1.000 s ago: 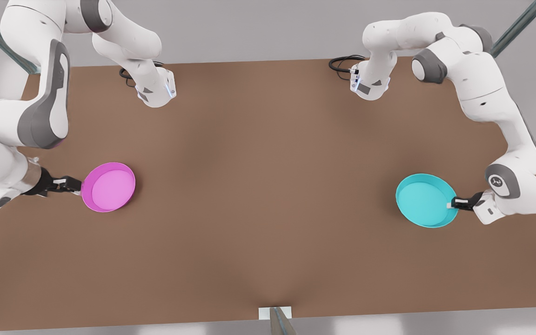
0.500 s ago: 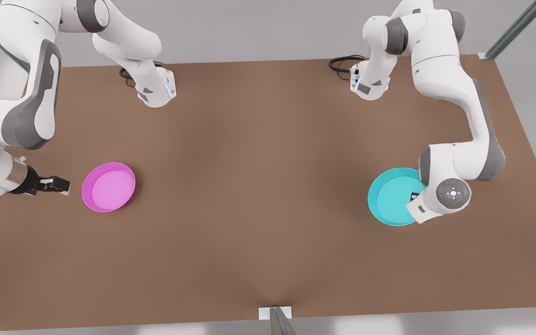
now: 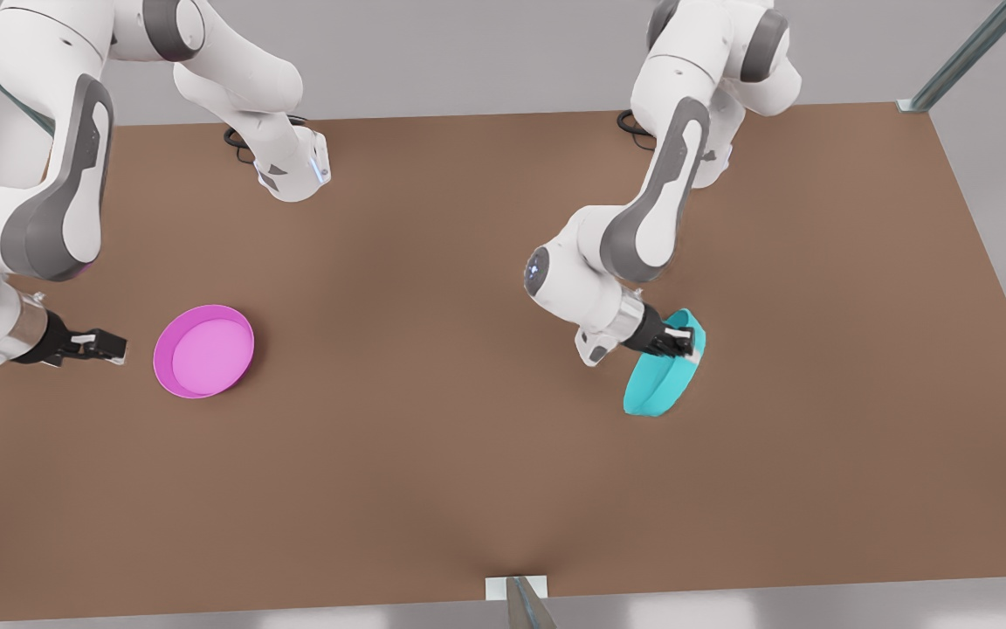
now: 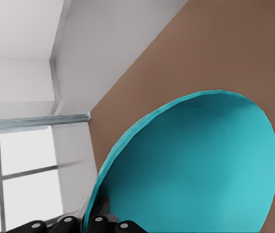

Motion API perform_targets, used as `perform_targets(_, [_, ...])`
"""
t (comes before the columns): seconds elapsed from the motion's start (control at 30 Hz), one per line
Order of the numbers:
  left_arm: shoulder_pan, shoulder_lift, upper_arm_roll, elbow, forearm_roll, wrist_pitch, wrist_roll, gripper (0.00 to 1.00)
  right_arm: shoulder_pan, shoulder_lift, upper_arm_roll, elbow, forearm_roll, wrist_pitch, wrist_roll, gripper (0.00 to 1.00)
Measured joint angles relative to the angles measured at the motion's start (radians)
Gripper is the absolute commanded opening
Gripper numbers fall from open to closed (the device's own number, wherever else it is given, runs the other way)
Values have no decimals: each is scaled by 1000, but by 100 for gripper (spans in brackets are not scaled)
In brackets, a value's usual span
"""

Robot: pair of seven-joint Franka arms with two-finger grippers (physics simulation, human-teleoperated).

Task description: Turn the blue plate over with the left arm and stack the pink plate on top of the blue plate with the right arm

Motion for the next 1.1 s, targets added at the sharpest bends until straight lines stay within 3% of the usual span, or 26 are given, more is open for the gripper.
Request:
perform_targets(0.27, [-188,89,-2,-6,229,117,-249,21,11,-7,5,-6,9,-1,36,100])
perform_targets(0.6, [-250,216,-4,-13,509,167,-549,21,9,-3,7,-2,17,-11,38,100])
perform_targets(1.1, [-289,353,-10,-13,596,108,-737,21,15,-4,7,-2,20,-18,43,100])
